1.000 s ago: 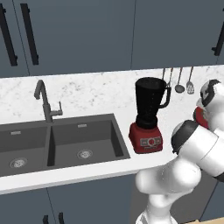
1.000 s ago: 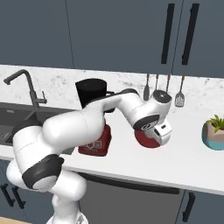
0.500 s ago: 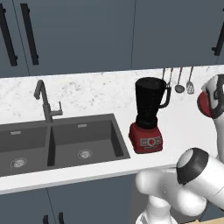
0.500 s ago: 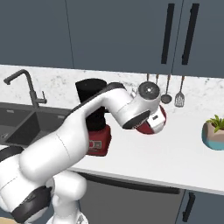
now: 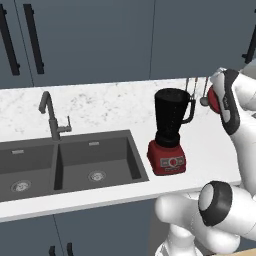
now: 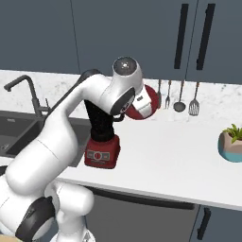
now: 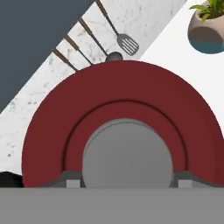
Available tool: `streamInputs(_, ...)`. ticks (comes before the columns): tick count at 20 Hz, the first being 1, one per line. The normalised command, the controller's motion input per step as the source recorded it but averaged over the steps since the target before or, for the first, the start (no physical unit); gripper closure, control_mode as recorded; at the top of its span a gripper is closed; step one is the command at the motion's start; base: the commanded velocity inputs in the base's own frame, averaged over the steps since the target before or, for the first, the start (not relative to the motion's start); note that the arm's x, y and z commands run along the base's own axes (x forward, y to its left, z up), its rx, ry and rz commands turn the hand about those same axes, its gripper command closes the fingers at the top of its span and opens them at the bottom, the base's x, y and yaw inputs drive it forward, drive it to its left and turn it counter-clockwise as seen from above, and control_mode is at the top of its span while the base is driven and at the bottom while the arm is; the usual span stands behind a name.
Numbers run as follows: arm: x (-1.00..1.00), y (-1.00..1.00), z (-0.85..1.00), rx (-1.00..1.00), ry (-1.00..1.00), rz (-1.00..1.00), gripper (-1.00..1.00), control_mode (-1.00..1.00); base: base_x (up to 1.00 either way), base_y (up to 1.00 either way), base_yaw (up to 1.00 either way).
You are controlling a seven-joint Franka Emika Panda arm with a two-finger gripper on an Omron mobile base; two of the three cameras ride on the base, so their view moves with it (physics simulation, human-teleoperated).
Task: Close the lid blender by securely placing the lid on top.
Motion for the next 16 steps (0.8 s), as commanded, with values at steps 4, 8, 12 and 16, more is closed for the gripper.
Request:
streamInputs(4,0.09,0.72,1.00,0.06,0.14,0.09,1.00,-1.00,0.00,0.00,0.00)
streamInputs(8,0.29,0.78,0.77,0.00,0.29,0.16,1.00,-1.00,0.00,0.00,0.00)
streamInputs(12,0.23,0.81,0.16,-0.01,0.28,0.14,1.00,-1.00,0.00,0.00,0.00)
streamInputs(16,0.00,0.54,0.00,-0.03,0.00,0.06,1.00,-1.00,0.00,0.00,0.00)
